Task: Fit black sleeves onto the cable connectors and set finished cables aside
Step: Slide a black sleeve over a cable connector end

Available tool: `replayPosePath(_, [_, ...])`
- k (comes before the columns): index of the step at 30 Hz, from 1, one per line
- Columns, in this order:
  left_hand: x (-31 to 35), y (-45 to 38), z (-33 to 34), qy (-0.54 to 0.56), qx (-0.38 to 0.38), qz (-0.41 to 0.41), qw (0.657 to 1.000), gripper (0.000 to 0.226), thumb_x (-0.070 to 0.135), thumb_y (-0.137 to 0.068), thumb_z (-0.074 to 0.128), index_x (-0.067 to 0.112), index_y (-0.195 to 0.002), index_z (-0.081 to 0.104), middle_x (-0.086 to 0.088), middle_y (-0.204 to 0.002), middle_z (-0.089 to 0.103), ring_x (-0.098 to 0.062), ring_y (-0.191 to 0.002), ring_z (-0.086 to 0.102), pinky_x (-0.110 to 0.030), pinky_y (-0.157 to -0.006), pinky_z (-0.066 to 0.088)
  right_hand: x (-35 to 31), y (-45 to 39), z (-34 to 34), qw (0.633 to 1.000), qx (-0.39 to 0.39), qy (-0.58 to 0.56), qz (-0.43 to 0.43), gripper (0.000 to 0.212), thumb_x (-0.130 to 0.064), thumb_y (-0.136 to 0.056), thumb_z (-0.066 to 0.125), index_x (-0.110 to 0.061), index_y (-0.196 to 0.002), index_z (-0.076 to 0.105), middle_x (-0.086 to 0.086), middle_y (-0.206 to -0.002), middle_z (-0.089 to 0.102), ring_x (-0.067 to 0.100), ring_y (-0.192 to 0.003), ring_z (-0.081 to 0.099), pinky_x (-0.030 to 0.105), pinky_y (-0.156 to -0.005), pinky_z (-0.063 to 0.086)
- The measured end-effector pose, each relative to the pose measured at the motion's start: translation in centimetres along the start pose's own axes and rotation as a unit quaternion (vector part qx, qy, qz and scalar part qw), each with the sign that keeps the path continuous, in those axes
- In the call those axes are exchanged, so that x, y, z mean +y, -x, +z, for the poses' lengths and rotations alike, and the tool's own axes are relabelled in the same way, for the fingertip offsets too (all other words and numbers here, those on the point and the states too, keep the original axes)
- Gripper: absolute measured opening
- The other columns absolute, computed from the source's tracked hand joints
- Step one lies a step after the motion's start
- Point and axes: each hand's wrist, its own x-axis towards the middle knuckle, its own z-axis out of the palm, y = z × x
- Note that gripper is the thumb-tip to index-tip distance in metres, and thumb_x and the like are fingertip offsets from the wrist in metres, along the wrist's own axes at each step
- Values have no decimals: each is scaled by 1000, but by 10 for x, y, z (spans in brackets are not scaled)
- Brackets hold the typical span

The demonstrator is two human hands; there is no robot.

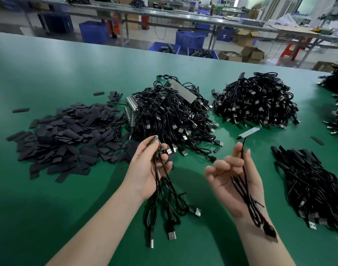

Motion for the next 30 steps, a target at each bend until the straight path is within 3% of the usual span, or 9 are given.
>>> replayPosePath(3, [-2,1,0,-16,14,-56,998,12,15,-98,55,22,-106,62,2,-71,66,-5,-47,48,-15,-34,33,-6,-4,0,999,42,15,-21,34,-37,-50,96,-30,-77,77,-13,-55,57,2,-52,52,18,-57,48])
replayPosePath(7, [-16,4,-2,-275,29,1,961,22,19,-100,53,25,-121,53,3,-87,71,-7,-55,60,-22,-45,47,-5,-7,1,981,148,109,-67,9,-38,-70,71,-32,-72,77,-11,-60,60,5,-55,56,19,-56,46])
replayPosePath(10, [-18,6,-7,-466,5,104,879,36,35,-99,50,33,-135,44,11,-95,69,-2,-67,64,-20,-65,56,-6,-9,1,965,209,129,-92,9,-36,-70,70,-32,-68,78,-11,-62,64,5,-56,62,17,-56,53])
replayPosePath(13, [-14,8,-10,-598,-16,183,780,53,52,-96,45,37,-146,34,23,-114,60,11,-74,55,-8,-71,44,-10,-11,-2,954,243,143,-100,10,-36,-68,71,-27,-74,73,-11,-63,65,3,-47,54,16,-49,49])
replayPosePath(15, [-12,7,-11,-618,-5,210,758,58,52,-96,44,32,-150,31,17,-143,45,3,-119,46,-16,-98,32,-11,-12,-4,952,245,161,-93,21,-37,-70,71,-27,-85,62,-12,-64,64,1,-42,45,17,-47,44])
replayPosePath(17, [-8,8,-9,-607,19,270,747,53,49,-98,42,30,-147,36,15,-148,39,3,-133,31,-20,-107,24,-8,-11,-4,958,224,162,-76,21,-37,-72,69,-26,-85,56,-12,-64,64,-1,-40,44,14,-43,38])
replayPosePath(21, [3,16,-5,-523,50,409,746,37,38,-103,37,28,-137,48,19,-136,47,6,-130,37,-25,-113,31,11,-5,1,982,131,136,-11,18,-28,-81,66,-15,-88,56,-3,-72,70,5,-52,62,17,-47,51])
replayPosePath(26, [26,15,-13,-578,110,574,569,29,26,-101,42,20,-114,67,12,-116,63,-8,-112,57,-43,-118,22,43,-4,3,977,89,190,47,15,-15,-84,61,-10,-96,51,17,-104,75,21,-80,75,23,-59,58])
replayPosePath(30, [33,11,-18,-621,128,567,526,21,19,-97,54,22,-112,70,8,-108,70,-11,-101,64,-38,-117,26,42,-8,-6,944,115,308,32,5,-8,-96,57,-9,-94,53,16,-97,76,22,-80,75,24,-61,58])
